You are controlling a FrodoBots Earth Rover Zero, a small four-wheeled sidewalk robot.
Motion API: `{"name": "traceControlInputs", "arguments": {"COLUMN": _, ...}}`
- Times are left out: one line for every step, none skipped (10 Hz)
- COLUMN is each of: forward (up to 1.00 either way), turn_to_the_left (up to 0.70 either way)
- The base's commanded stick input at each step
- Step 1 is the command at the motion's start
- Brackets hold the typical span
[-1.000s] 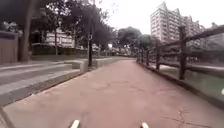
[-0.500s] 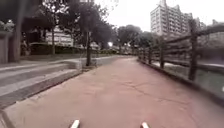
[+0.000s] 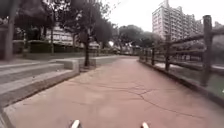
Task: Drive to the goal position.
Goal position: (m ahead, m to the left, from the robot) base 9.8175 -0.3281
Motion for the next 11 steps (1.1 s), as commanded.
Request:
{"name": "traceControlInputs", "arguments": {"forward": 0.7, "turn_to_the_left": 0.0}}
{"name": "traceControlInputs", "arguments": {"forward": 0.7, "turn_to_the_left": 0.0}}
{"name": "traceControlInputs", "arguments": {"forward": 0.7, "turn_to_the_left": -0.01}}
{"name": "traceControlInputs", "arguments": {"forward": 0.7, "turn_to_the_left": -0.02}}
{"name": "traceControlInputs", "arguments": {"forward": 0.7, "turn_to_the_left": -0.33}}
{"name": "traceControlInputs", "arguments": {"forward": 0.7, "turn_to_the_left": -0.34}}
{"name": "traceControlInputs", "arguments": {"forward": 0.7, "turn_to_the_left": -0.32}}
{"name": "traceControlInputs", "arguments": {"forward": 0.7, "turn_to_the_left": -0.26}}
{"name": "traceControlInputs", "arguments": {"forward": 0.7, "turn_to_the_left": 0.0}}
{"name": "traceControlInputs", "arguments": {"forward": 0.7, "turn_to_the_left": 0.0}}
{"name": "traceControlInputs", "arguments": {"forward": 0.7, "turn_to_the_left": -0.02}}
